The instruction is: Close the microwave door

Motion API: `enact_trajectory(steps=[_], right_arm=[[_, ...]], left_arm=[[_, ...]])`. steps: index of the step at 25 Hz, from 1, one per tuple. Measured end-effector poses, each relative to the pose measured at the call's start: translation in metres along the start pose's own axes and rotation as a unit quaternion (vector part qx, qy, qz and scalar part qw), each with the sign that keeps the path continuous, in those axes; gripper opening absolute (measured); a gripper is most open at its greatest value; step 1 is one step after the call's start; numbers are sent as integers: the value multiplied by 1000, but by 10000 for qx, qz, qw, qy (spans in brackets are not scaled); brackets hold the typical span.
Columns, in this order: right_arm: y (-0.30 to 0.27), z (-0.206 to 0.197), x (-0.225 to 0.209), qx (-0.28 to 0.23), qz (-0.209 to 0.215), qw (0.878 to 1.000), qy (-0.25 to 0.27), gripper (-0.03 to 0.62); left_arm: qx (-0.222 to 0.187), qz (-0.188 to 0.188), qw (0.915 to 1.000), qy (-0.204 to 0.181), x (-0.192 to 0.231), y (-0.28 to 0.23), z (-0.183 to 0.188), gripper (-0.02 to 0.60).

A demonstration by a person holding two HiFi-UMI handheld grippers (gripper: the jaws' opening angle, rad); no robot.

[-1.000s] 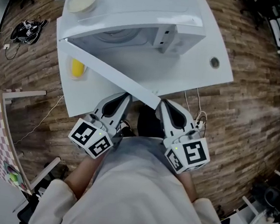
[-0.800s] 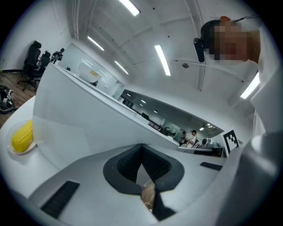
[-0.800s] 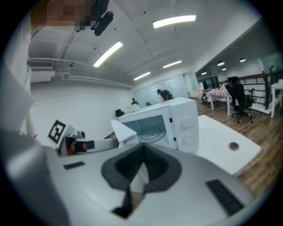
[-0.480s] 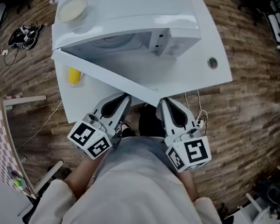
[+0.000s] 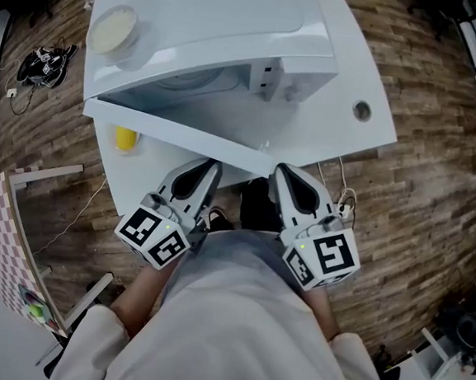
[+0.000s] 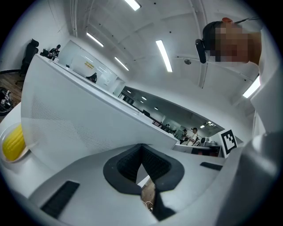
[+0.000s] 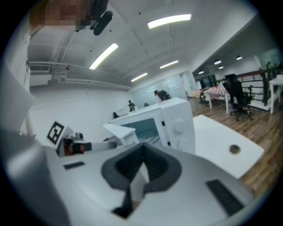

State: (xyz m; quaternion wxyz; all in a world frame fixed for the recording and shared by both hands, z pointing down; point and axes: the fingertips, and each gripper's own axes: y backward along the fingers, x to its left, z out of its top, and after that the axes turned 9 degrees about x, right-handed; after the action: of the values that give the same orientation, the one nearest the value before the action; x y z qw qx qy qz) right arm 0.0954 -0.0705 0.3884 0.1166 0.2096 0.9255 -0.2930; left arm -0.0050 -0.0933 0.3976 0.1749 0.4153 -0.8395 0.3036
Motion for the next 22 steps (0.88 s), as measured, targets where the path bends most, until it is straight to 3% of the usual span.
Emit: enact_trajectory(steps=[22], right_arm=[[-23, 35, -35, -66, 514, 9981, 327, 23]], left_arm=[[-116, 456, 9988, 94, 9, -25, 17, 17]])
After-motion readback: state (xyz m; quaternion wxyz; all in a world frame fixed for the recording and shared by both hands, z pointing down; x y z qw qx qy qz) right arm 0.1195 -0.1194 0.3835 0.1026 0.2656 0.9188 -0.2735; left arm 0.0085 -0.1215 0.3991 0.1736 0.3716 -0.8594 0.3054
